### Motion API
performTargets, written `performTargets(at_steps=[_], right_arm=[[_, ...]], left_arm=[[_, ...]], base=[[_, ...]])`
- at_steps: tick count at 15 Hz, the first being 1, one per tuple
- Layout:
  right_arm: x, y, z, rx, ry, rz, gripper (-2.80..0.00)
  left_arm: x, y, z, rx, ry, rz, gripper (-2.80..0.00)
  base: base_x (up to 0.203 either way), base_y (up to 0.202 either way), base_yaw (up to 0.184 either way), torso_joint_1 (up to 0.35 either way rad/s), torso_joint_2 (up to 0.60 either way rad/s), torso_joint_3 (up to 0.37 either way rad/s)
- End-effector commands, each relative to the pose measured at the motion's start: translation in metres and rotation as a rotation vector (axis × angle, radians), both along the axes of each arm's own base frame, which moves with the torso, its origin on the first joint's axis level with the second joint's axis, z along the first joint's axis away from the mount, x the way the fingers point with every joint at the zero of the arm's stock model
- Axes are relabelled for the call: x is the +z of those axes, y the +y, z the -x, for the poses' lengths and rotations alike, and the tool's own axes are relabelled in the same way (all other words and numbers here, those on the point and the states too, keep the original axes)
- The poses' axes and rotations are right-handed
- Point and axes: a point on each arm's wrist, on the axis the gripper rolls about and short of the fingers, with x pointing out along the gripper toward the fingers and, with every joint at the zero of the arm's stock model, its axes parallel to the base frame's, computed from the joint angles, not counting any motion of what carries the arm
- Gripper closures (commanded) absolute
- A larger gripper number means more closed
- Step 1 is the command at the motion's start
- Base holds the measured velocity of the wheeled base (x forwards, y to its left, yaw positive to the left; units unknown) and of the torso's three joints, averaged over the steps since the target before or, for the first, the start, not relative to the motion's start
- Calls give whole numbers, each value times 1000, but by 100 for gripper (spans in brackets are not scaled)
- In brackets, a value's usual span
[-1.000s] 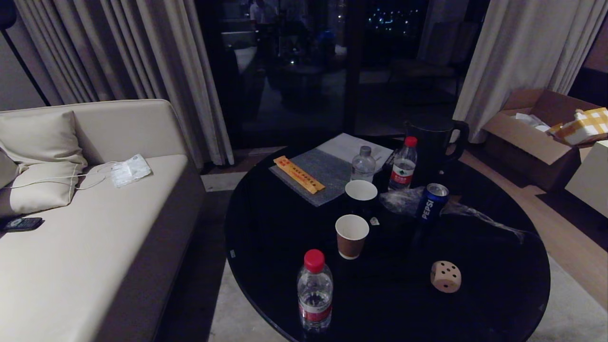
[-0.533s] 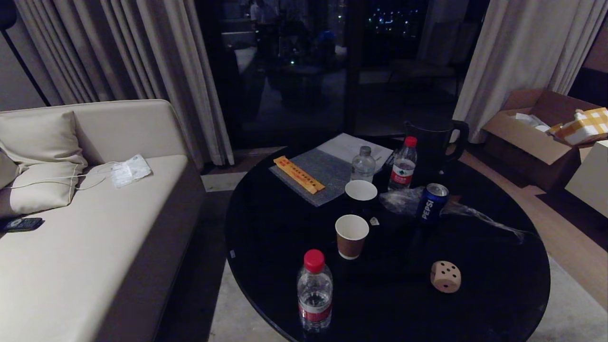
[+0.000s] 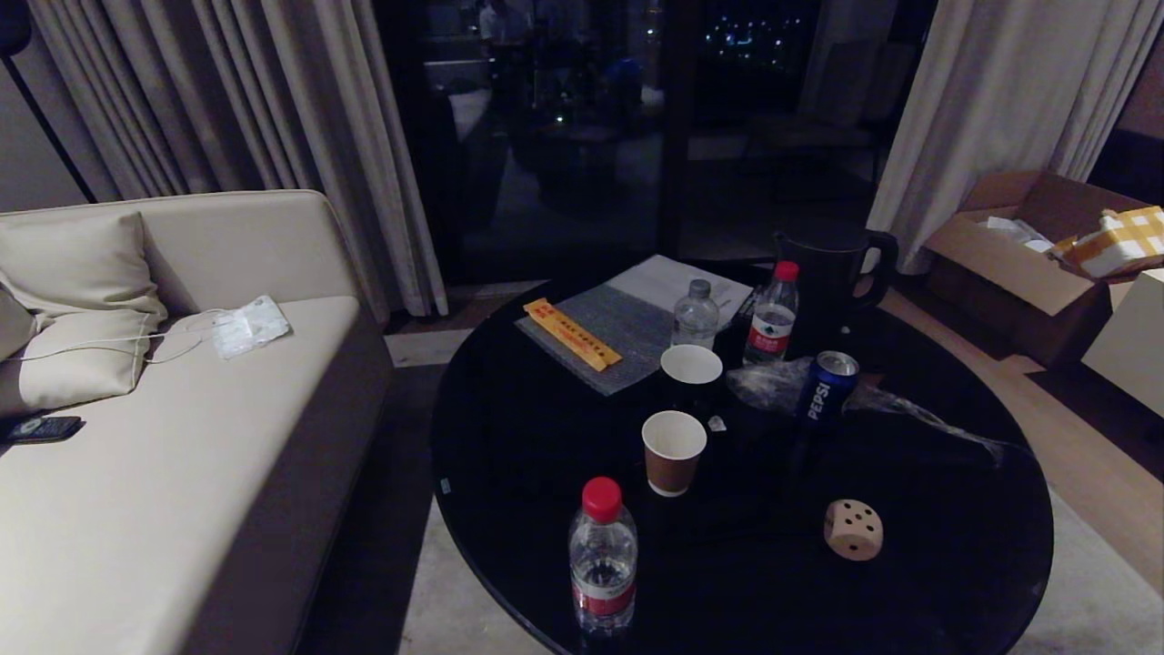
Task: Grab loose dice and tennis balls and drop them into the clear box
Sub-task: Pick up toys out of the box
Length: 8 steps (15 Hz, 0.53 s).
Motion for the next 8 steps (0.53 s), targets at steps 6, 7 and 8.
performTargets(at_steps=[6, 7, 8], right_arm=[[6, 1, -65, 0, 271, -45, 0], [7, 1, -74, 0, 279, -45, 0], [8, 1, -81, 0, 283, -45, 0]], left_arm=[[0, 0, 0, 0, 3, 1, 0], [0, 0, 0, 0, 3, 1, 0], [0, 0, 0, 0, 3, 1, 0]], base=[[0, 0, 0, 0, 0, 0], [0, 0, 0, 0, 0, 0], [0, 0, 0, 0, 0, 0]])
